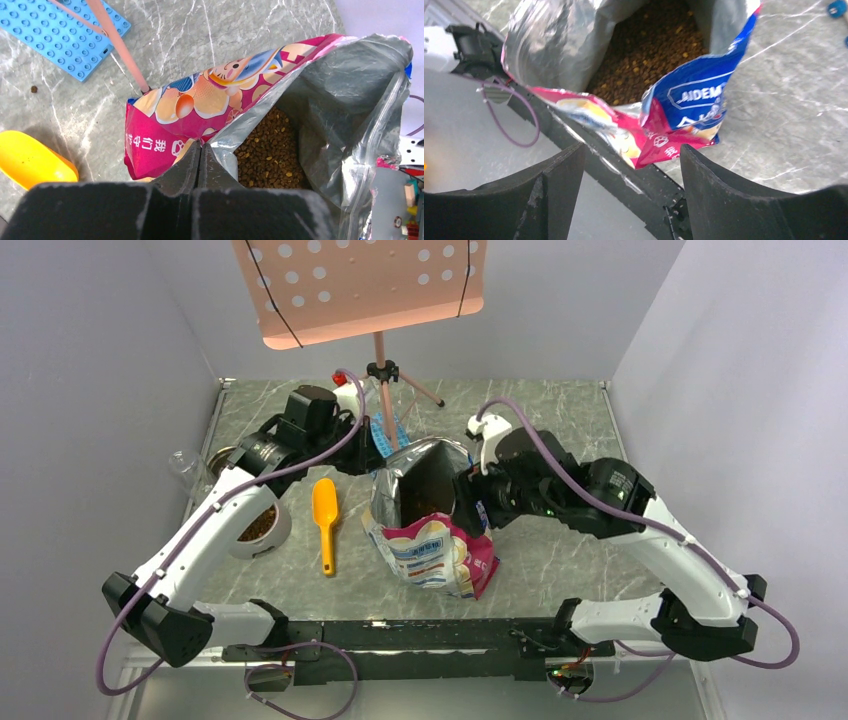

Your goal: Serve the pet food

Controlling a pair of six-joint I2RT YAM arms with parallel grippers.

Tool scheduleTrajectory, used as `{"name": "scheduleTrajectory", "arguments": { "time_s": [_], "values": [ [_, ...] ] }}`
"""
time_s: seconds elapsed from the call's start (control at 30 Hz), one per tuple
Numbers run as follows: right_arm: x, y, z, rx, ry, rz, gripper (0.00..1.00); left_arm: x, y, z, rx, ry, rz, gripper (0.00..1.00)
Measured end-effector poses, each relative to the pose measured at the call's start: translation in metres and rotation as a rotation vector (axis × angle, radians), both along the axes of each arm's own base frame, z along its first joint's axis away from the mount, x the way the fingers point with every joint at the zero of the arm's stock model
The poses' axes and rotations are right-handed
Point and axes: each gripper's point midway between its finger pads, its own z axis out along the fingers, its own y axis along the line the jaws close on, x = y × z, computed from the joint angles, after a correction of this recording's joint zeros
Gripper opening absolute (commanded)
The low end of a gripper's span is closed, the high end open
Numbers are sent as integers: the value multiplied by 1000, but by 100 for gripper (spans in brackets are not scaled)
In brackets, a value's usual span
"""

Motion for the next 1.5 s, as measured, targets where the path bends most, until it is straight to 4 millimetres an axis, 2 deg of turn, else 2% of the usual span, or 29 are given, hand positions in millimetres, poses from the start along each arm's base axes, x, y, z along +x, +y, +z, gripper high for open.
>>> {"name": "scheduleTrajectory", "arguments": {
  "time_s": [0.13,0.23,0.3,0.4,0.5,0.6,0.7,0.8,0.93,1.0,1.03,1.1,1.13,1.23,1.37,1.5],
  "values": [
    [-16,4,-20,17,16,38,74,-1,2,-1,-12,44,51,0],
    [-13,9,-33,14,11,40,71,-1,2,-1,-25,64,74,0],
    [-5,14,-41,4,7,21,62,-2,3,-1,-31,79,91,0],
    [13,19,-51,-8,28,-41,53,-5,5,4,-36,105,117,0],
    [20,24,-61,19,41,-54,36,-6,5,8,-44,113,128,1],
    [10,25,-66,65,40,-5,20,-9,5,6,-47,137,129,22],
    [-5,19,-65,122,37,63,0,-9,3,2,-41,167,127,38],
    [-10,17,-61,148,45,103,0,-10,0,-3,-36,195,127,45],
    [-9,20,-64,135,51,139,0,-18,-9,-9,-9,214,115,43],
    [-9,19,-64,131,45,147,0,-22,-13,-12,8,223,113,39],
    [-9,18,-63,127,41,151,0,-22,-16,-13,26,228,115,30],
    [-8,16,-62,116,31,156,0,-18,-19,-14,57,229,129,4],
    [-7,14,-63,107,24,151,0,-16,-20,-13,68,234,140,0],
    [4,2,-64,58,-15,83,0,-7,-14,-9,146,253,227,0],
    [18,-23,-60,0,-87,-39,0,5,11,3,261,274,424,0],
    [26,-50,-51,-37,-164,-142,0,-5,38,4,318,313,578,0]
  ]
}}
